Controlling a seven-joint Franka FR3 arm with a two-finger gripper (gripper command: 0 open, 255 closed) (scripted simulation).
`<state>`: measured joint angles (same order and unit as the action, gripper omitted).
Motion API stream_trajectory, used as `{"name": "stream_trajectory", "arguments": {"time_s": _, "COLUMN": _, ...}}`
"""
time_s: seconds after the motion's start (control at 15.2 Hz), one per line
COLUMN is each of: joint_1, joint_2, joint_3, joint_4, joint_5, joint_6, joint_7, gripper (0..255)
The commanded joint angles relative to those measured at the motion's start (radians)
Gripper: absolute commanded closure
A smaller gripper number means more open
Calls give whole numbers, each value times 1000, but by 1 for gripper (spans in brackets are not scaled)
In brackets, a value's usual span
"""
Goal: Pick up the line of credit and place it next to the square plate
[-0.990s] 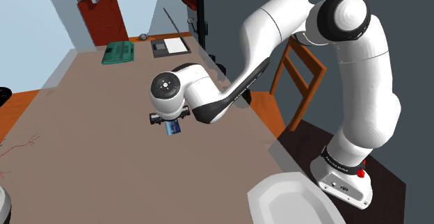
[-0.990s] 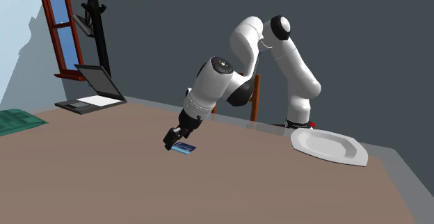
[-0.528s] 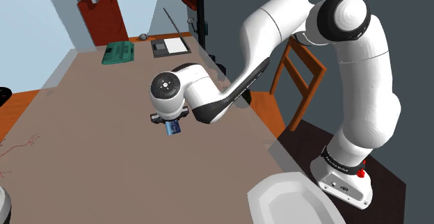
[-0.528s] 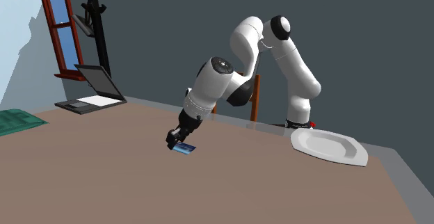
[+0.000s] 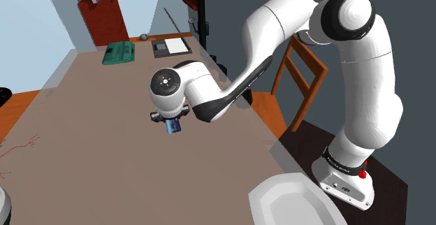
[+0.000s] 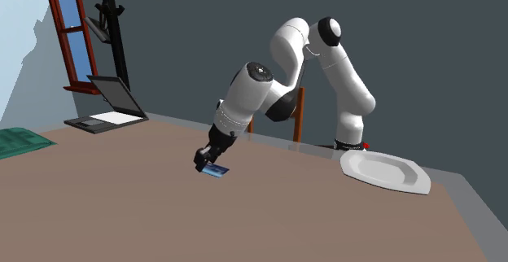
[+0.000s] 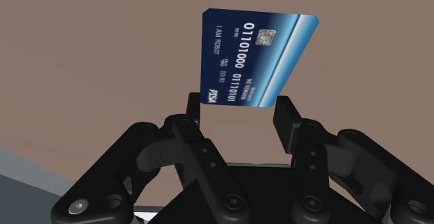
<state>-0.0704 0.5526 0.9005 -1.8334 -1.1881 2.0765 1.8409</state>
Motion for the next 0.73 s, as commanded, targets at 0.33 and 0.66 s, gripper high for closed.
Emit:
{"name": "stream_trajectory", "arguments": {"time_s": 0.33, "joint_1": -28, "joint_2": -53, "joint_3": 40, "joint_4": 17, "joint_5": 65, "joint_6": -31, "joint_7": -59, "gripper": 255}}
{"name": "stream_trajectory", "arguments": {"time_s": 0.66, "joint_1": -46, "joint_2": -87, "joint_3": 66, "joint_4": 36, "joint_5": 108, "joint_6": -55, "joint_7": -103, "gripper": 255}}
